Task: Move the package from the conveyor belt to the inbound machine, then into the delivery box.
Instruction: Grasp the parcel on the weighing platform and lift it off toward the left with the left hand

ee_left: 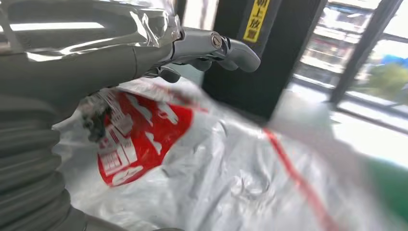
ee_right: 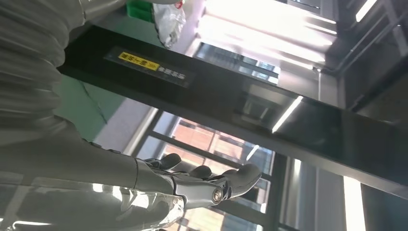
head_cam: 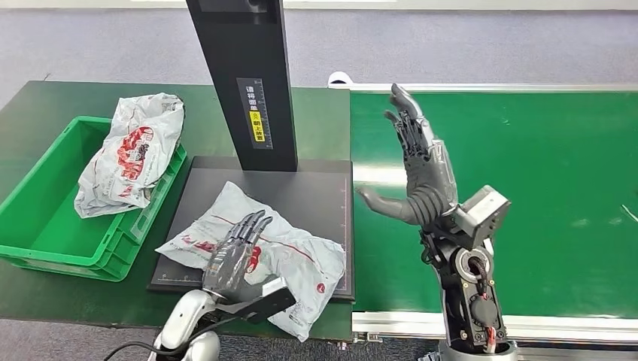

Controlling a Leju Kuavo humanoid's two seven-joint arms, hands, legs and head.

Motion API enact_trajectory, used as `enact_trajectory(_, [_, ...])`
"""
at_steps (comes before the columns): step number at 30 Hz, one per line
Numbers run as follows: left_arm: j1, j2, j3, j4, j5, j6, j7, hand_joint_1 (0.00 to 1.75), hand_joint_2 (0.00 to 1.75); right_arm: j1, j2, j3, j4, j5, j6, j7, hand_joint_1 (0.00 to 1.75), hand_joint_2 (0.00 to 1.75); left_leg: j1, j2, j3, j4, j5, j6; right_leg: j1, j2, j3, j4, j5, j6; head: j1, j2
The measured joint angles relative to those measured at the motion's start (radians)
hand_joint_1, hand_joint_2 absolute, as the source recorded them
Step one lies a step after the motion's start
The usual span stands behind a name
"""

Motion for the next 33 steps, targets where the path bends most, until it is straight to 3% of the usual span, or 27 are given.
enact_trajectory(1, [-0.008, 0.002, -0.017, 0.024, -0.075, 0.026, 0.041, 0.06, 1.75, 0.006, 0.0, -0.005, -0.017, -0.001, 0.005, -0.004, 0.0, 1.75, 0.0, 0.0, 0.0, 0.0, 0.0, 0.0, 0.0, 0.0, 0.0, 0.0, 0.0, 0.0, 0.0, 0.0])
enact_trajectory(5, [-0.059, 0.004, -0.069, 0.127, -0.232, 0.063, 0.151, 1.7, 1.75, 0.013, 0.002, -0.013, -0.061, 0.001, 0.021, -0.008, 0.0, 1.75, 0.0, -0.001, 0.002, 0.0, 0.0, 0.0, 0.0, 0.0, 0.003, 0.0, 0.0, 0.0, 0.0, 0.0])
enact_trajectory(9, [-0.128, 0.005, -0.104, 0.239, -0.25, 0.05, 0.228, 1.75, 1.75, 0.013, 0.01, -0.016, -0.077, 0.002, 0.03, -0.008, 0.0, 1.75, 0.0, -0.001, 0.006, -0.001, 0.0, 0.0, 0.0, -0.001, 0.008, 0.0, 0.0, 0.0, 0.0, 0.0])
enact_trajectory(12, [-0.168, 0.005, -0.109, 0.304, -0.253, 0.05, 0.232, 1.75, 1.75, 0.013, 0.016, -0.022, -0.082, 0.002, 0.033, -0.008, 0.0, 1.75, 0.0, -0.001, 0.008, -0.001, 0.001, 0.0, 0.0, -0.001, 0.011, 0.0, 0.001, -0.001, 0.0, 0.0])
enact_trajectory(20, [-0.218, 0.006, -0.084, 0.372, -0.231, 0.073, 0.176, 1.75, 1.75, 0.012, 0.029, -0.03, -0.083, 0.002, 0.034, -0.008, 0.0, 1.75, 0.0, 0.0, 0.014, -0.001, 0.001, 0.0, 0.0, 0.0, 0.017, 0.0, 0.001, -0.001, 0.0, 0.0])
enact_trajectory(24, [-0.215, 0.006, -0.061, 0.367, -0.142, 0.094, 0.086, 1.75, 1.75, 0.011, 0.034, -0.035, -0.084, 0.002, 0.031, -0.008, 0.0, 1.75, 0.0, 0.0, 0.015, -0.001, 0.001, 0.0, 0.0, 0.0, 0.016, 0.0, 0.001, -0.001, 0.0, 0.0])
enact_trajectory(29, [-0.131, 0.012, -0.022, 0.191, 0.228, 0.017, -0.119, 1.75, 1.75, 0.022, 0.035, -0.052, -0.094, 0.006, 0.004, -0.009, 0.0, 1.75, 0.0, 0.0, 0.009, -0.001, 0.002, 0.0, 0.0, 0.0, 0.009, 0.0, 0.001, -0.001, 0.0, 0.0])
enact_trajectory(33, [-0.034, 0.026, -0.019, -0.095, 0.431, -0.027, -0.188, 1.75, 1.75, 0.054, 0.033, -0.073, -0.094, 0.009, -0.017, -0.025, 0.0, 1.75, 0.0, 0.0, 0.002, 0.0, 0.002, 0.0, 0.0, 0.0, 0.003, 0.001, 0.001, -0.002, 0.0, 0.0])
